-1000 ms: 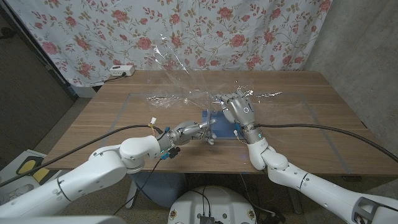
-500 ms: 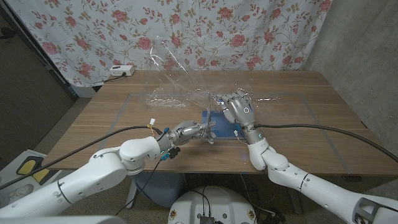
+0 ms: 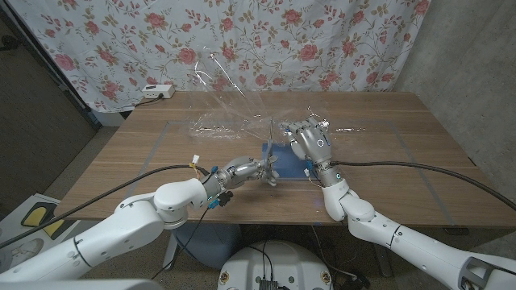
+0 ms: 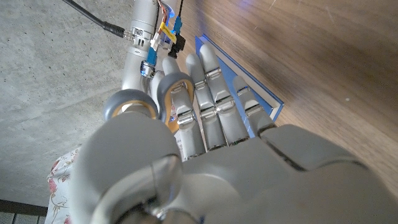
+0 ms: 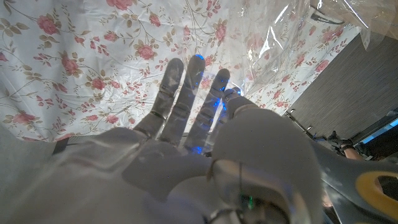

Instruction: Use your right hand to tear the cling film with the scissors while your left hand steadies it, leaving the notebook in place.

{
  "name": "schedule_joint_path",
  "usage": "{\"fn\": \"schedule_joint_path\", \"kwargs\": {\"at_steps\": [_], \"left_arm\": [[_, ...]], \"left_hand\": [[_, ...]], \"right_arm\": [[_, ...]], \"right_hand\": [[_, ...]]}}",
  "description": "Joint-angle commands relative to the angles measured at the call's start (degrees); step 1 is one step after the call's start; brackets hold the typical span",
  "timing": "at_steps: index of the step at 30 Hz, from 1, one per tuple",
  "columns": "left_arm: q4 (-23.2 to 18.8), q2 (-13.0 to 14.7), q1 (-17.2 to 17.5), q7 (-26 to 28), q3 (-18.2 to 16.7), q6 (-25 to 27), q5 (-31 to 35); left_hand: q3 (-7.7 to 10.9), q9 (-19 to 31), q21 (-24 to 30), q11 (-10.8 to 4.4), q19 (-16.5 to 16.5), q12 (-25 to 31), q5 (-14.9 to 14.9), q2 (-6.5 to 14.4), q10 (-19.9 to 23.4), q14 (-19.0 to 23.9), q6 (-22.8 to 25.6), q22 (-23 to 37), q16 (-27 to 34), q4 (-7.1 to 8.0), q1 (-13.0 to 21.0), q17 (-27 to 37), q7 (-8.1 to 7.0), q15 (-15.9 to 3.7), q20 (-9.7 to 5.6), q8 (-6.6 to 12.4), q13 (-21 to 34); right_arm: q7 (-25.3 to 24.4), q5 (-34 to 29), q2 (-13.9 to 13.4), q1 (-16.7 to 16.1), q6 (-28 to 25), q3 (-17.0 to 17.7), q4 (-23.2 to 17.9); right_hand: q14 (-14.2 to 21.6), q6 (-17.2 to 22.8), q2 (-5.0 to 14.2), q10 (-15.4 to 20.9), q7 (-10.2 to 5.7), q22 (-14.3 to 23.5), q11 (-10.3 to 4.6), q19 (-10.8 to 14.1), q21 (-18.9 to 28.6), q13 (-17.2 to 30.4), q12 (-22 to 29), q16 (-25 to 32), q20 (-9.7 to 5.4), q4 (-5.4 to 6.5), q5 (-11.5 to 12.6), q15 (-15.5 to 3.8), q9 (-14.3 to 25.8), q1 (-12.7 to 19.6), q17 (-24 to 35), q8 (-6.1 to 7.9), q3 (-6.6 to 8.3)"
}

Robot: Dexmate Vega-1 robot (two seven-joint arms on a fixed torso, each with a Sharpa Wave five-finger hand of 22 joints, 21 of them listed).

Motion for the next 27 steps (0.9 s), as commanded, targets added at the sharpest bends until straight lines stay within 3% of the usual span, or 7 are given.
{"fn": "schedule_joint_path", "kwargs": {"at_steps": [1,27], "left_arm": [[-0.5,0.1,0.6,-0.5,-0.1,-0.8,0.1],[-1.2,0.9,1.0,-1.4,-0.2,-1.2,0.2]], "left_hand": [[8.49,0.4,0.3,-2.78,0.1,0.5,-0.3,2.8,2.8,1.3,0.0,0.2,-0.1,-6.80,3.3,0.1,0.26,-1.54,-0.26,0.36,-0.1],[10.59,1.6,0.8,-2.97,-0.1,0.4,-1.4,2.1,3.1,1.4,0.1,0.2,-0.2,-7.34,2.4,0.1,0.12,-1.83,-0.39,0.10,0.0]], "right_arm": [[0.7,0.2,0.4,0.7,-0.7,-0.1,1.4],[2.2,0.7,1.4,3.0,-2.8,-1.3,4.4]], "right_hand": [[-0.2,0.1,0.04,0.6,0.04,0.1,0.03,0.2,0.2,0.2,-0.4,0.5,-4.54,-0.05,0.1,-8.06,0.1,-0.5,0.0,-0.21,0.47],[-0.6,0.2,0.02,0.6,-0.10,-0.2,0.02,0.1,0.2,0.5,-1.0,1.3,-4.69,0.08,0.1,-8.08,0.2,-0.6,-0.6,-0.24,0.64]]}}
